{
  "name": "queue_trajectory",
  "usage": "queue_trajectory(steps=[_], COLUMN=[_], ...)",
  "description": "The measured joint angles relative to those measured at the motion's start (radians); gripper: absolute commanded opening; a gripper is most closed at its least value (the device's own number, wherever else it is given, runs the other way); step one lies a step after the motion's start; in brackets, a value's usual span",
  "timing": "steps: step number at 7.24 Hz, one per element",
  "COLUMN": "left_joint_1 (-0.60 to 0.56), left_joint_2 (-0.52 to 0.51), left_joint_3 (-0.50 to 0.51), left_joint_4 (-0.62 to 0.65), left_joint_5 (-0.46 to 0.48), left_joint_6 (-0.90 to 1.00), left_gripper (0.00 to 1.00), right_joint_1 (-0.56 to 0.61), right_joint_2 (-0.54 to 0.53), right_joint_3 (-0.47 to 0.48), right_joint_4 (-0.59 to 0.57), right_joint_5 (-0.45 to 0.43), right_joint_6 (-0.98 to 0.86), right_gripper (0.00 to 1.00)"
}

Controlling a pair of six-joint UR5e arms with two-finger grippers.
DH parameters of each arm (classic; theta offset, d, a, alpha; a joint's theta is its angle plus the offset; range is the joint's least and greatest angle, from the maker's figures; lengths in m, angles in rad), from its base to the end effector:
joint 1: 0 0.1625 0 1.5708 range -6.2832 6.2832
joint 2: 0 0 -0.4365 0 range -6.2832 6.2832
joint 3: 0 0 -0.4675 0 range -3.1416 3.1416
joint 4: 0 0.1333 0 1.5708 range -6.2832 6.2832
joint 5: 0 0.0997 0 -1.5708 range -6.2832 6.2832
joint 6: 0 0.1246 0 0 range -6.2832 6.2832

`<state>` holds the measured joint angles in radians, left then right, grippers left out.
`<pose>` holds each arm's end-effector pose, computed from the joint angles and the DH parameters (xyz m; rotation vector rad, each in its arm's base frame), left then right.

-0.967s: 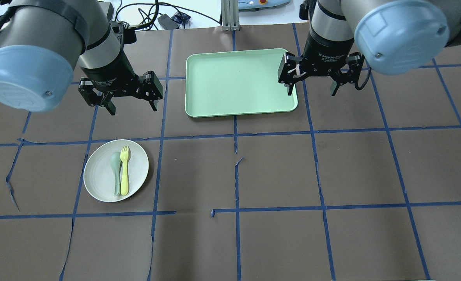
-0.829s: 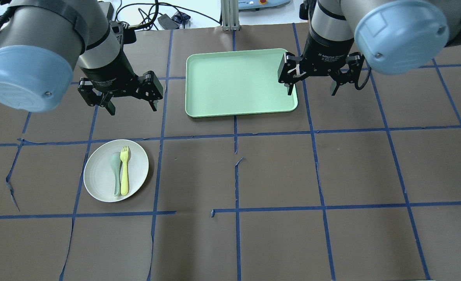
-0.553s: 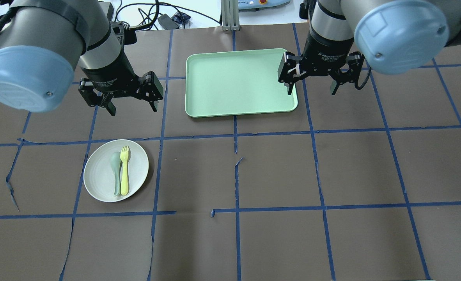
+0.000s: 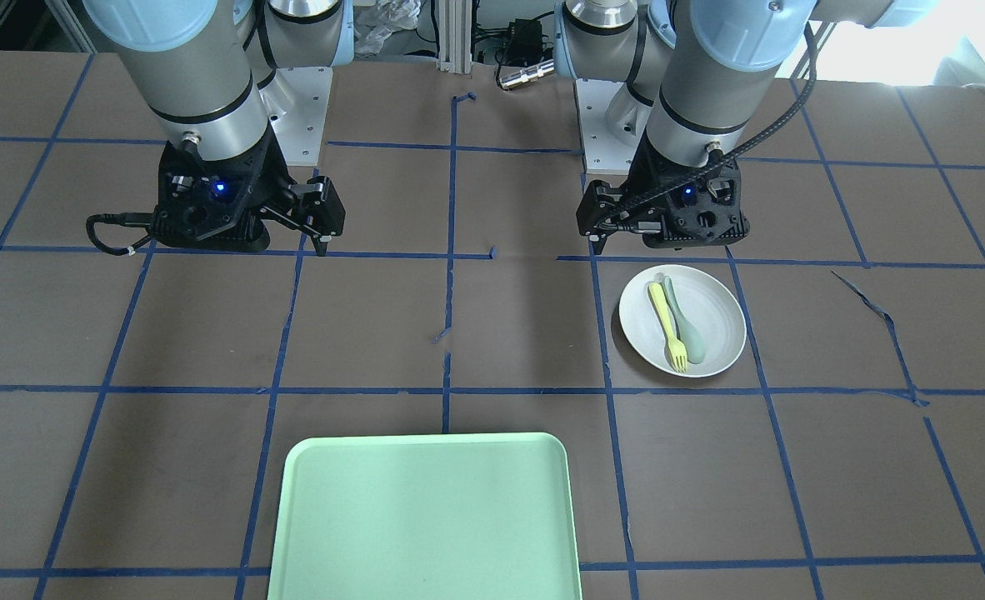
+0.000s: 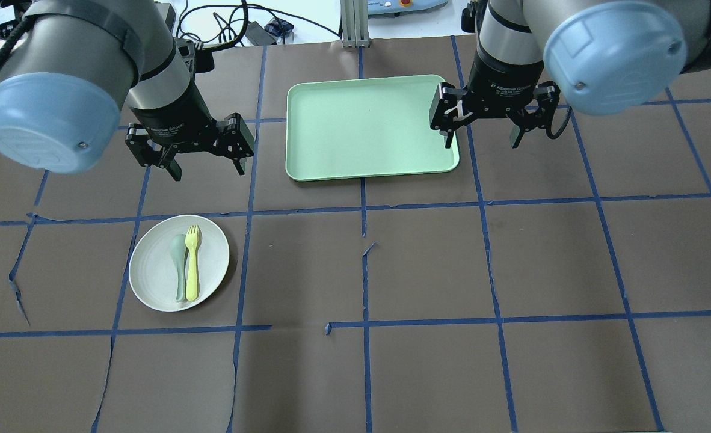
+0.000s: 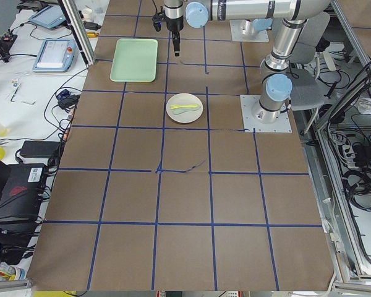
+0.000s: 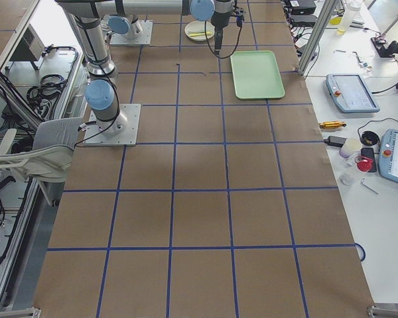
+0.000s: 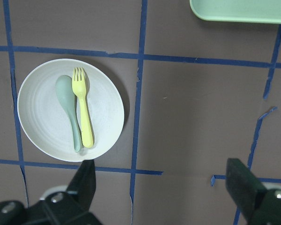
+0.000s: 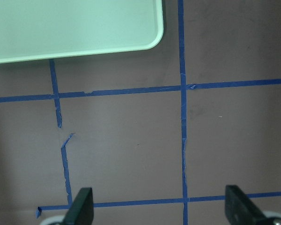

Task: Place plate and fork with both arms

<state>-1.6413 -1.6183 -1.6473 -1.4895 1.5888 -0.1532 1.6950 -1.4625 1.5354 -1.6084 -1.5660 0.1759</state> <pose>-0.1715 -0.5683 0.4120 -0.1283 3.1157 0.0631 0.2083 -0.5874 0.4344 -0.0813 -3.1395 -0.0559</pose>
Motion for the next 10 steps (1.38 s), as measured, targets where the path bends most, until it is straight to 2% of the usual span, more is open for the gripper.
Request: queue_trajectory(steps=[10], left_joint_1=[0.0], left_joint_2=[-0.012], left_joint_3=[0.0], left_joint_4=[0.006], left_joint_5=[0.003], left_joint_6=[0.003], left_gripper=[1.0], right_joint_1=[0.003], right_joint_2=[0.013], right_joint_3=[0.005], right_joint_4=[-0.004], right_joint_5=[0.007], right_joint_6=[0.01], right_gripper=[1.0])
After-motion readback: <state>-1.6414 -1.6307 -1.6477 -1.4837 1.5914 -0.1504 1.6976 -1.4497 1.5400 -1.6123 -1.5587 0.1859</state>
